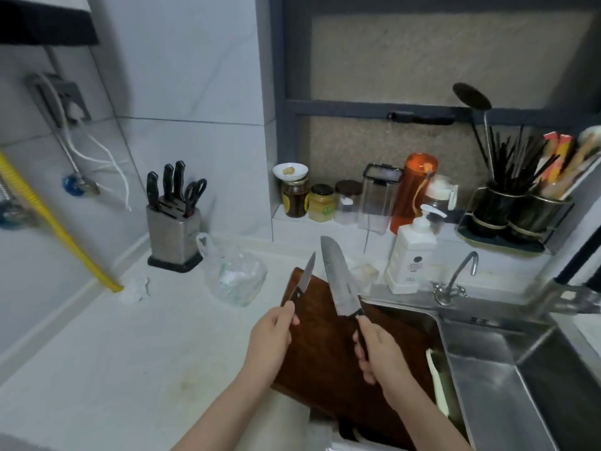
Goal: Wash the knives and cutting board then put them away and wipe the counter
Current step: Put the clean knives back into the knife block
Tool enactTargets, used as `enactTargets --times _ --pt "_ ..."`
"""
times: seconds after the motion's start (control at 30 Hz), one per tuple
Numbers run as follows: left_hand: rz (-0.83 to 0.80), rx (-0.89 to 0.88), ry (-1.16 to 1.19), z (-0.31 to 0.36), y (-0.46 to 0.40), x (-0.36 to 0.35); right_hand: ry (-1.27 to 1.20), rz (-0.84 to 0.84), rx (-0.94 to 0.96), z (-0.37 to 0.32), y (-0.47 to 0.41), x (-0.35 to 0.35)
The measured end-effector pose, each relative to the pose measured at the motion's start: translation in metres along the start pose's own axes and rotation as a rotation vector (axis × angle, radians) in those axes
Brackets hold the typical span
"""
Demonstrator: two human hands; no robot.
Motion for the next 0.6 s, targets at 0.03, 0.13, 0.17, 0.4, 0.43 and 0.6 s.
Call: enactTargets --times 0.03,0.13,0.17,0.4,0.43,0.6 --pt "0.016 -0.036 -0.012 0.005 0.002 0.008 -0.021 -0.020 0.055 -0.015 0.003 -0.005" --pt "0.076 -0.102 0.026 0.024 0.012 0.041 -0.073 -0.101 0.204 -0.065 0.013 -0.025" --pt "0.100 -0.138 0.047 0.031 0.016 0.053 -0.071 -0.124 0.250 -0.081 0.017 -0.033" --pt "0.119 0.023 0.024 0.004 -0.006 0.110 0.000 0.064 0.334 -0.070 -0.001 -0.074" --pt "0.070 0.106 -0.036 -0.010 -0.008 0.106 -0.125 0.124 0.155 -0.043 -0.010 -0.075" --pt "-0.162 -0.268 -0.105 0.053 0.014 0.081 -0.087 0.158 0.202 -0.068 -0.006 -0.057"
Point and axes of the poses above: each hand's wrist, its own y-axis away from the middle knuckle, its own x-axis out of the back of the hand, z = x × y, the point moved 8 cm from there along -y, towards the middle knuckle, and after that the axes turned 10 degrees about x, right-handed, at the moved point
